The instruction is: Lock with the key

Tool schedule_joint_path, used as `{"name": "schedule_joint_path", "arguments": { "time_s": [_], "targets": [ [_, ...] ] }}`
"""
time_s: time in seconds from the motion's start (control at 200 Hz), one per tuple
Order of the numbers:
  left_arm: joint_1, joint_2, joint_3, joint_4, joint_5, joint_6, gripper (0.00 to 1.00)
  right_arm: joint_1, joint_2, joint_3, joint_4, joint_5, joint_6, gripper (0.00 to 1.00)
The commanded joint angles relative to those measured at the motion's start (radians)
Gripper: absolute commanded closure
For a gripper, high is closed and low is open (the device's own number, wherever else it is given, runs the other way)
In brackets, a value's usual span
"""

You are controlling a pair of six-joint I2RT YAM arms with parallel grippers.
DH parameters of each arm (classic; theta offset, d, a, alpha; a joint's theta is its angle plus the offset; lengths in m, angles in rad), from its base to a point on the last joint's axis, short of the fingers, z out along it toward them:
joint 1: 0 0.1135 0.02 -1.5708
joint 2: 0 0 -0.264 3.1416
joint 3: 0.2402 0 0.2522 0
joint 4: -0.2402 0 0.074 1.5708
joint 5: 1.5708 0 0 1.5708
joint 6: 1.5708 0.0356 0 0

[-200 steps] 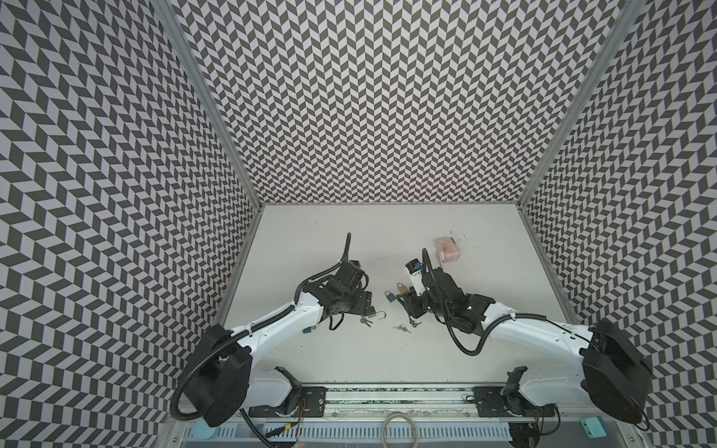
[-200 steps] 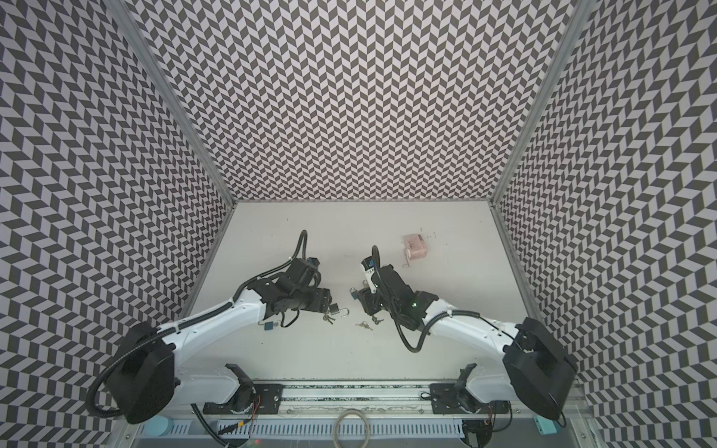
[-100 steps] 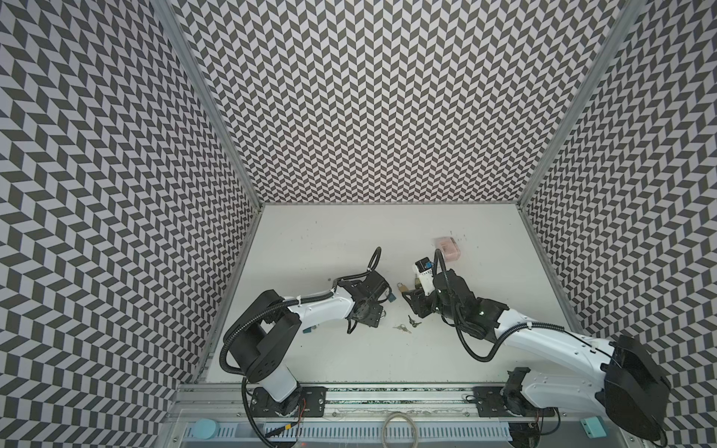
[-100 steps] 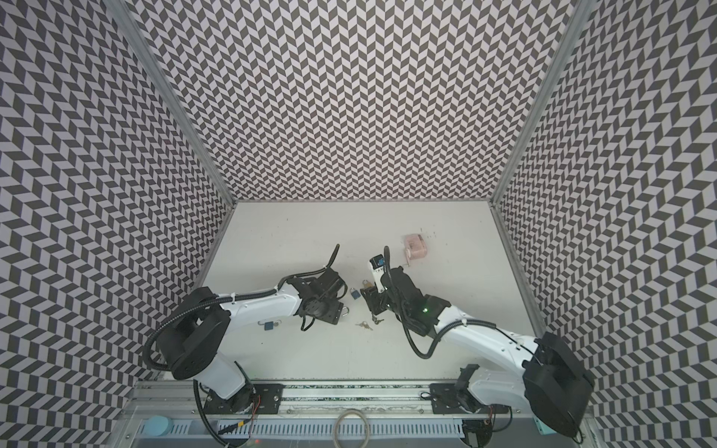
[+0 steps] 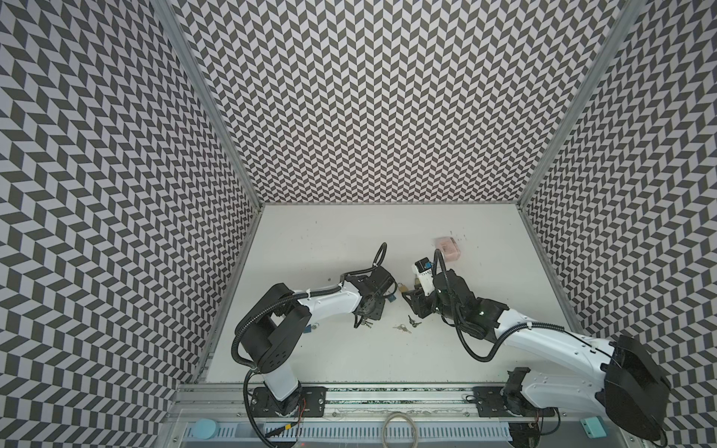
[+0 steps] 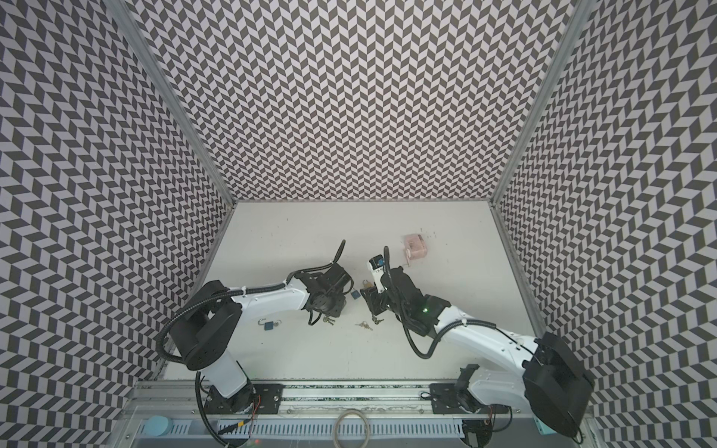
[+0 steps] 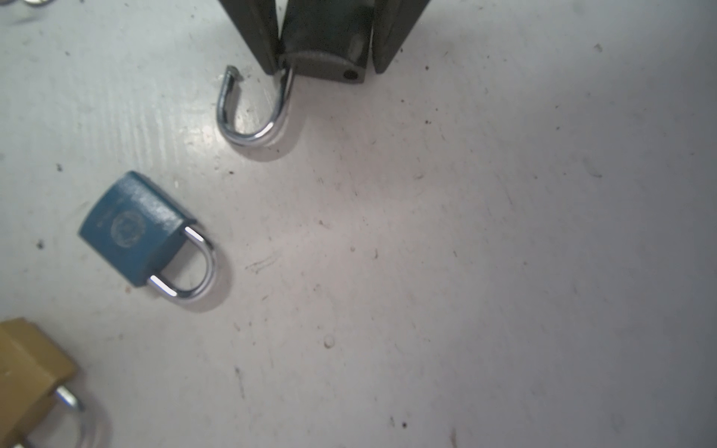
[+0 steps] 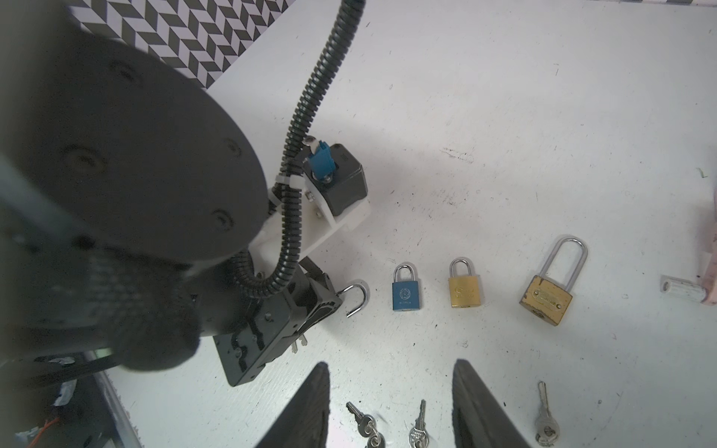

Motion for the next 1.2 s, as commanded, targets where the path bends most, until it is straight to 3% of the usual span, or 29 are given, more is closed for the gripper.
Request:
{"name": "schedule_joint_path", "arguments": {
  "time_s": [0.0, 0.21, 0.371, 0.481, 0.621, 0.791, 0.866, 0.981, 1.192],
  "targets": [
    [0.005, 0.003, -0.028, -0.036, -0.003, -0.014, 0.67, -0.006, -0.021, 0.000, 0.044, 0.011, -0.003, 0.51],
    [0.007, -0.037, -0.030, -0.053, -0.036, -0.029, 0.80, -0.008, -0.072, -0.027, 0.078, 0.071, 0.047, 0.48],
    [0.004, -0.202, -0.058, 0.020, -0.033, -0.003, 1.00, -0.030, -0.094, -0.074, 0.145, -0.043, 0.104, 0.48],
    [0.006, -0.362, -0.102, 0.130, 0.072, 0.030, 1.00, -0.077, -0.092, -0.076, 0.167, -0.217, 0.136, 0.51],
    [0.010, -0.503, -0.123, 0.222, 0.295, 0.080, 1.00, -0.114, -0.092, -0.025, 0.131, -0.382, 0.087, 0.50],
    [0.016, -0.585, -0.073, 0.171, 0.509, 0.225, 1.00, -0.169, -0.103, 0.070, 0.067, -0.678, 0.013, 0.49],
    [0.017, -0.585, -0.032, 0.111, 0.547, 0.281, 1.00, -0.171, -0.111, 0.119, 0.009, -0.756, -0.036, 0.49],
    [0.016, -0.581, 0.013, 0.038, 0.539, 0.349, 1.00, -0.171, -0.130, 0.176, -0.076, -0.797, -0.080, 0.49],
    [0.015, -0.578, 0.046, 0.011, 0.549, 0.393, 1.00, -0.171, -0.100, 0.256, -0.257, -0.719, -0.139, 0.54]
  ]
}}
